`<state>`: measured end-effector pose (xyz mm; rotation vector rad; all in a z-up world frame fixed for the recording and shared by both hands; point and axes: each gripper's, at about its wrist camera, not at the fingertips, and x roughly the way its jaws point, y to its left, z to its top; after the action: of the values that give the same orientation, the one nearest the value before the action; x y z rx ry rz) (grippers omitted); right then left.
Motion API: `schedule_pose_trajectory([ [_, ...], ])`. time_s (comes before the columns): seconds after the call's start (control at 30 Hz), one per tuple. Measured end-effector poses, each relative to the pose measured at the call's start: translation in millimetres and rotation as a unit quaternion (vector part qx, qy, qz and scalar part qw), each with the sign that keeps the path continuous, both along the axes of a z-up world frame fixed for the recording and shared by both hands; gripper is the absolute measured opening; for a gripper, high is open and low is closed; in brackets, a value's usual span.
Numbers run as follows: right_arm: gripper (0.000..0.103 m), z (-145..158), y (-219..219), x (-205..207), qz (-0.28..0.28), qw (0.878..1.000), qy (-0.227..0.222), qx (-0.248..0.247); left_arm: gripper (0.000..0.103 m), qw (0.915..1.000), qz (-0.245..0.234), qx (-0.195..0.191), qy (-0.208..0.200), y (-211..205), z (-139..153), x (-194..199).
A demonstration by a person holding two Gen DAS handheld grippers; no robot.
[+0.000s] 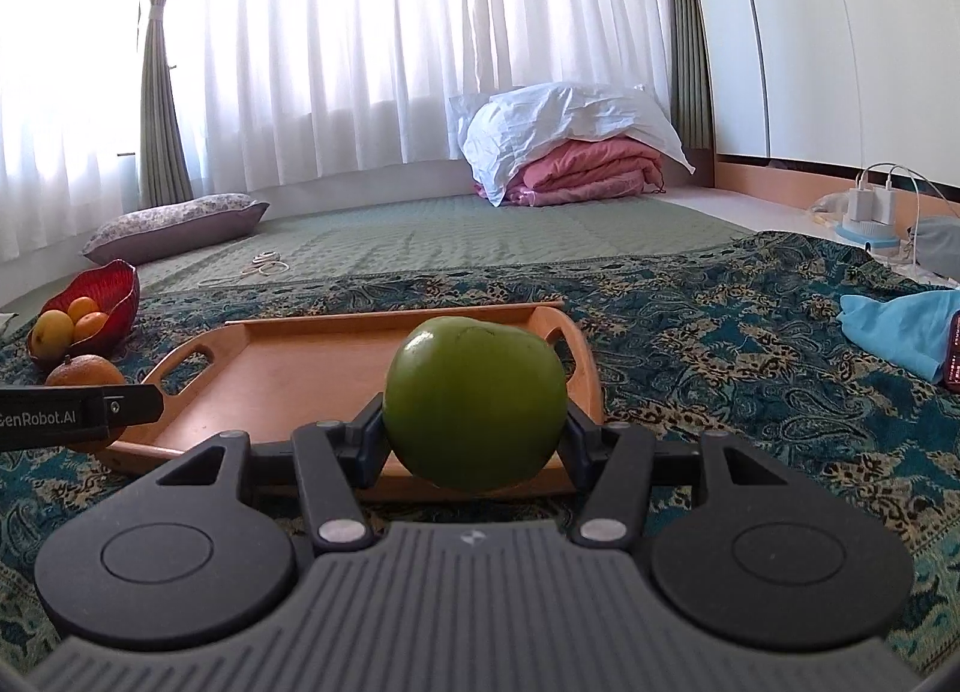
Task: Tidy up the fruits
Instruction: 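Carry the orange onto the wooden tray with the left tool while the right tool carries the apple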
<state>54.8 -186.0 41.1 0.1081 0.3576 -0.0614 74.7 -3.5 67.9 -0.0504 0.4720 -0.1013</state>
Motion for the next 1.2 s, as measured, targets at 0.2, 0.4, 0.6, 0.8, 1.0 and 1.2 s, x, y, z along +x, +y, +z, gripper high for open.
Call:
schedule_pose_trajectory([
  [0.2, 0.060, 3.0, -10.9, 30.5, 0.007, 1.000, 0.023, 0.021, 0.048, 0.9998, 0.002, -0.008, 0.019, 3.7, -2.4, 26.5],
  [0.4, 0.059, 1.3, -16.6, 53.8, 0.012, 0.998, 0.045, 0.031, 0.048, 0.9992, 0.005, -0.017, 0.036, 7.4, -3.9, 50.4],
  [0.6, 0.059, -0.9, -16.6, 73.6, 0.021, 0.998, 0.062, 0.023, 0.048, 0.9985, 0.006, -0.019, 0.050, 10.5, -6.2, 73.3],
  [0.8, 0.059, -0.1, -19.3, 91.1, 0.030, 0.996, 0.075, 0.025, 0.048, 0.9967, 0.011, -0.026, 0.076, 15.8, -15.0, 95.1],
  [1.0, 0.059, -4.7, -24.4, 110.9, 0.035, 0.994, 0.098, 0.024, 0.048, 0.9946, 0.023, -0.032, 0.096, 22.0, -23.3, 115.4],
  [1.2, 0.059, -16.9, -27.6, 122.6, 0.032, 0.991, 0.126, 0.029, 0.048, 0.9937, 0.022, -0.027, 0.106, 19.6, -29.8, 127.3],
])
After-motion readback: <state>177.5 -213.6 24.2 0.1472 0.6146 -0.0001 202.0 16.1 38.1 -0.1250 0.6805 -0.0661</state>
